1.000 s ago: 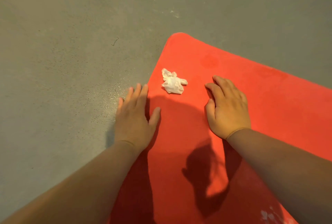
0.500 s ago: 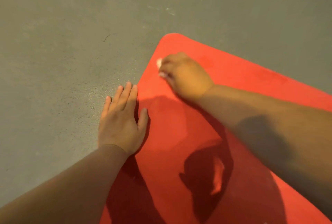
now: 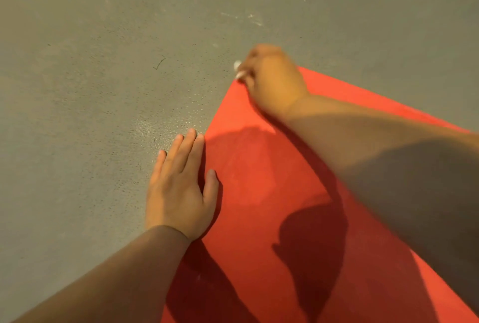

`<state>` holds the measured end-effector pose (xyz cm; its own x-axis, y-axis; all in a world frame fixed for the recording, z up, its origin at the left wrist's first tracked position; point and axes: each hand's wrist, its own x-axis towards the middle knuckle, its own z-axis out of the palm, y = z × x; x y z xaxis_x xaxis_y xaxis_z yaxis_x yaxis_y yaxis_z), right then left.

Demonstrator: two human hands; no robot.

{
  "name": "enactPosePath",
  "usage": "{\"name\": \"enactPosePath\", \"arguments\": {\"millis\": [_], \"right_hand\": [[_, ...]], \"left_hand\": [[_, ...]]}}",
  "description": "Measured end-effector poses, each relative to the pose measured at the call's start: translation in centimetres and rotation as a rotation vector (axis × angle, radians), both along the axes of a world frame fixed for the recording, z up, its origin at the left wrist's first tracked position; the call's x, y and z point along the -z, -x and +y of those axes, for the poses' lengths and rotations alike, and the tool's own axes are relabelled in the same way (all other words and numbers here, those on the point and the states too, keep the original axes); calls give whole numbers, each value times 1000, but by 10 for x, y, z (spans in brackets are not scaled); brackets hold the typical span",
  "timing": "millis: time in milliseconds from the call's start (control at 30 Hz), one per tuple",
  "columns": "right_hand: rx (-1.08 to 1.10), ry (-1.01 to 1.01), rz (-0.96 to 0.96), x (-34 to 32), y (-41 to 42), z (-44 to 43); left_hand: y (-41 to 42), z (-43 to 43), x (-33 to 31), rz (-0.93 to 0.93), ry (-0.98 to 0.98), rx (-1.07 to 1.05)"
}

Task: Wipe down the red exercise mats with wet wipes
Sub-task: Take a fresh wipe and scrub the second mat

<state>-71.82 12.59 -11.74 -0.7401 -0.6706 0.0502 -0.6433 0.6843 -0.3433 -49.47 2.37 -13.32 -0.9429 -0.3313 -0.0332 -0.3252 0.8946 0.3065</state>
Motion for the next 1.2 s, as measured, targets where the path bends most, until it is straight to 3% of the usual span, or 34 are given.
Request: {"name": "enactPosePath", "arguments": {"millis": [100, 267, 333, 433, 500, 567, 633, 700, 733, 900, 967, 1100, 1200], "right_hand": [[265, 46, -16, 4, 10, -15], [-91, 110, -41, 3, -45, -3], [72, 102, 4, 4, -15, 12], [524, 101, 38, 12, 15, 34], [625, 118, 16, 16, 10, 30], [570, 143, -23, 14, -2, 16], [382, 174, -79, 12, -20, 4], [205, 154, -20, 9, -35, 9], [229, 144, 16, 8, -31, 21], [744, 29, 23, 6, -4, 95], [695, 46, 2, 6, -11, 79], [330, 95, -8, 11, -40, 21], [349, 139, 2, 8, -36, 44]], "left_hand": [[0, -1, 1, 7, 1, -1], [0, -2, 1, 9, -2, 2], [0, -2, 2, 12, -7, 4], [0, -3, 2, 9, -5, 5], [0, -3, 1, -4, -6, 9], [1, -2, 1, -14, -12, 14], [2, -2, 1, -12, -15, 12], [1, -3, 0, -6, -13, 9], [1, -2, 0, -5, -15, 8], [1, -4, 3, -6, -3, 27], [1, -4, 4, -5, 14, 29], [1, -3, 5, -1, 30, 22], [2, -2, 4, -8, 28, 16]]}}
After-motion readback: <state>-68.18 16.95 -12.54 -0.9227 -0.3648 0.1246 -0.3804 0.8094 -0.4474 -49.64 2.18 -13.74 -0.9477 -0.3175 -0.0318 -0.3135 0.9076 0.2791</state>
